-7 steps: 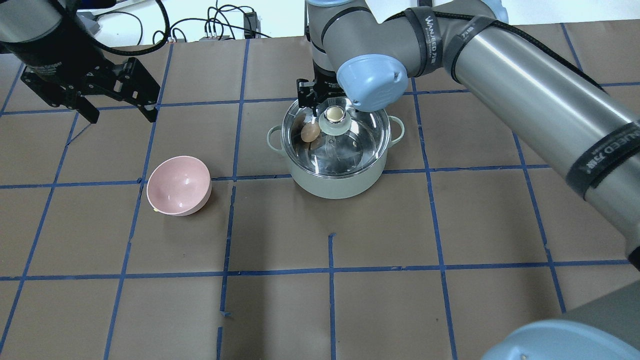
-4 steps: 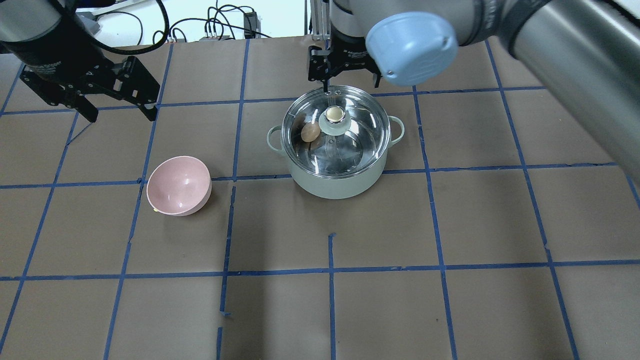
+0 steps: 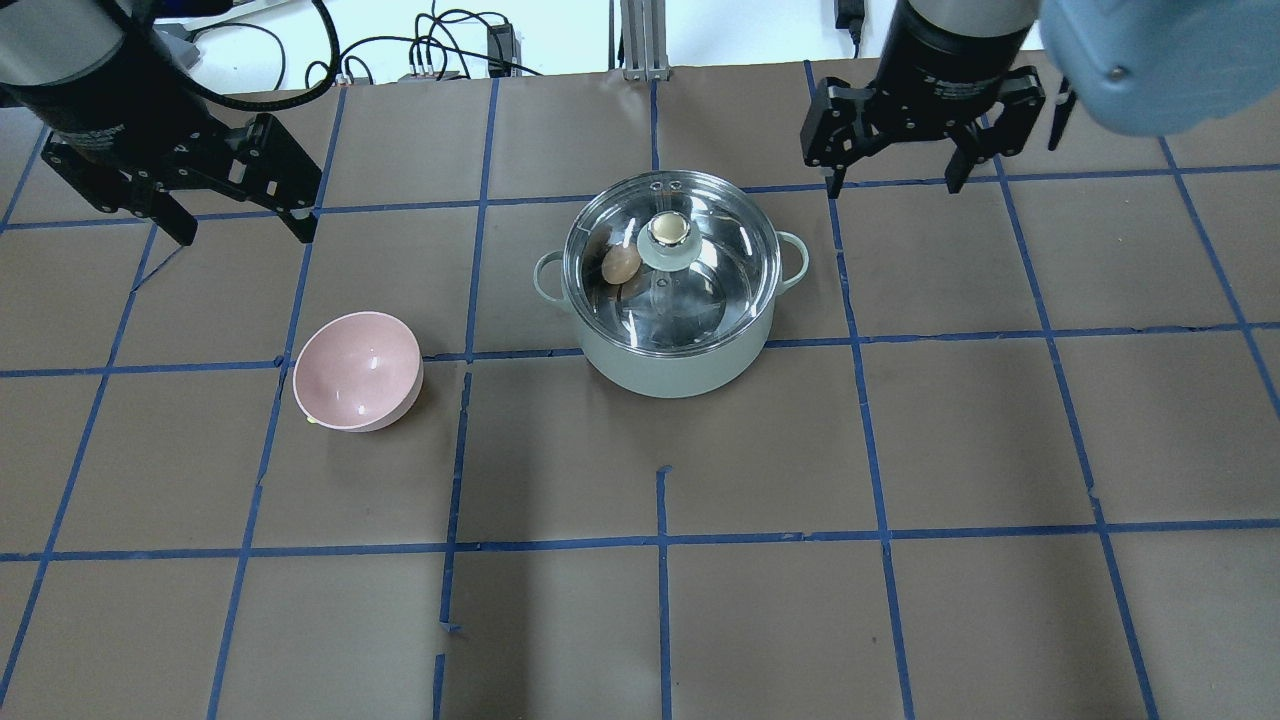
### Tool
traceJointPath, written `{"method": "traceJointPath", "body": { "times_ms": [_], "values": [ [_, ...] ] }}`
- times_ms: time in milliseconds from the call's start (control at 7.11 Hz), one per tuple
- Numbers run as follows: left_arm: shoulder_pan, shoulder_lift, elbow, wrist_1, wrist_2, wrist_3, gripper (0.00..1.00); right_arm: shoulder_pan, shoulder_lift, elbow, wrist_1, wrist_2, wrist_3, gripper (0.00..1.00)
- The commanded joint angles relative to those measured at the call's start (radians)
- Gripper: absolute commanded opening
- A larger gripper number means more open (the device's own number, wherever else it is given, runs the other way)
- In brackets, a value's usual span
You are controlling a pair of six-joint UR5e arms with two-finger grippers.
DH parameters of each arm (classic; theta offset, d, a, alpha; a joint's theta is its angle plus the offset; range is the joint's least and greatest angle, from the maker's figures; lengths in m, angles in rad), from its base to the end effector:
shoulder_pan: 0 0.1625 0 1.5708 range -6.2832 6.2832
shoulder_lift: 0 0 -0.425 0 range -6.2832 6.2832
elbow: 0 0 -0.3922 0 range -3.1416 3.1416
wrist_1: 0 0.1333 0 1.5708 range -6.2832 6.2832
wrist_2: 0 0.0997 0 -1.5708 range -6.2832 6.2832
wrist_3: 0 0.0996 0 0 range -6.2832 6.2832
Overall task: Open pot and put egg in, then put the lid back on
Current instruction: 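Lower the lid onto the pot, release the knob, and raise the right gripper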
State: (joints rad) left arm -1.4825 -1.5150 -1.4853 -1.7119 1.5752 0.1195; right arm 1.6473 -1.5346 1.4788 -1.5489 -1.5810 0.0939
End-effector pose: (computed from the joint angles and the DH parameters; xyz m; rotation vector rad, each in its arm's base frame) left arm -0.0914 -0.4742 0.5425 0.0489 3.1368 0.0004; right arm 0.1709 -0.4984 0.5129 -0.0275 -3.1337 0.0543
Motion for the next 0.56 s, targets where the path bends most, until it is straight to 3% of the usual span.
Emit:
{"method": "traceJointPath", "body": {
  "times_ms": [0, 422],
  "values": [
    [-0.001, 0.002, -0.001, 0.000, -0.001, 0.000, 0.96, -0.015, -0.024, 0.018, 0.003, 0.000, -0.013, 1.00],
    [-0.001, 0.002, -0.003, 0.000, -0.001, -0.001, 0.96, -0.015, -0.024, 0.020, 0.006, -0.001, -0.013, 1.00]
  ]
}}
